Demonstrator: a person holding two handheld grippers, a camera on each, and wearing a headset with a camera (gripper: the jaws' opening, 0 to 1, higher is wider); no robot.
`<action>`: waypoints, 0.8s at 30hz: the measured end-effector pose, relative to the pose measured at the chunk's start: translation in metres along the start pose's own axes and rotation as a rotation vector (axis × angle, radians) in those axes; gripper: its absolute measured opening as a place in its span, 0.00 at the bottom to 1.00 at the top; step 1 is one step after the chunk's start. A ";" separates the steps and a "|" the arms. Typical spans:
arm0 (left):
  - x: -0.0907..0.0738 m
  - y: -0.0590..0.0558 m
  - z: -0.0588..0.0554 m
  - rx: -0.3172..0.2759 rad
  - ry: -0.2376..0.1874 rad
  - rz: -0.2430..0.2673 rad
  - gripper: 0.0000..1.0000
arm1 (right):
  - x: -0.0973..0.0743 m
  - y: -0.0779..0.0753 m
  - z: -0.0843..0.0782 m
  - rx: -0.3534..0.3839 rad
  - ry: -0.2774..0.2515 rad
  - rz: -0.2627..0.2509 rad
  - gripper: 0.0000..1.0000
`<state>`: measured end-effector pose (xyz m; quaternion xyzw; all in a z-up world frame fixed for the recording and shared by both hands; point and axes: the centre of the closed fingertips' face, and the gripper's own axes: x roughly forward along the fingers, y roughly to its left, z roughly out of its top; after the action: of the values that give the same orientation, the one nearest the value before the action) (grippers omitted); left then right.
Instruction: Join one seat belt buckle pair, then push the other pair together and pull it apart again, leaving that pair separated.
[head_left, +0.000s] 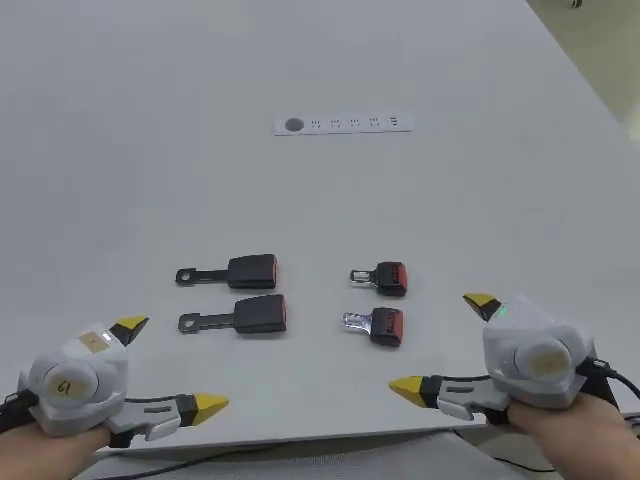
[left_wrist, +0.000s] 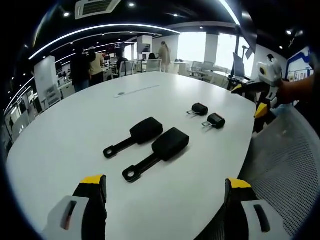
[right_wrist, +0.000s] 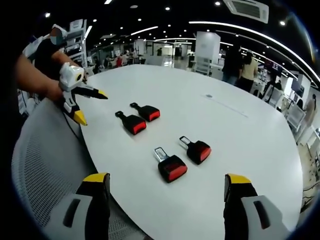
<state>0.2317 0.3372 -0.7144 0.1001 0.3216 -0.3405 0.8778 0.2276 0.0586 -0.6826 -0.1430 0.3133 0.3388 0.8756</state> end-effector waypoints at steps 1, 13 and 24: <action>0.000 0.000 0.000 0.001 0.000 -0.002 1.00 | 0.000 0.002 0.000 -0.003 0.005 0.002 0.96; -0.001 -0.002 0.000 0.020 -0.001 -0.009 1.00 | 0.004 0.001 0.002 -0.027 0.016 0.009 0.96; 0.001 0.001 -0.006 0.041 0.025 -0.009 0.97 | 0.004 0.001 -0.007 -0.029 0.050 0.015 0.95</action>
<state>0.2299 0.3404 -0.7198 0.1208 0.3262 -0.3497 0.8699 0.2261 0.0580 -0.6900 -0.1619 0.3309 0.3462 0.8628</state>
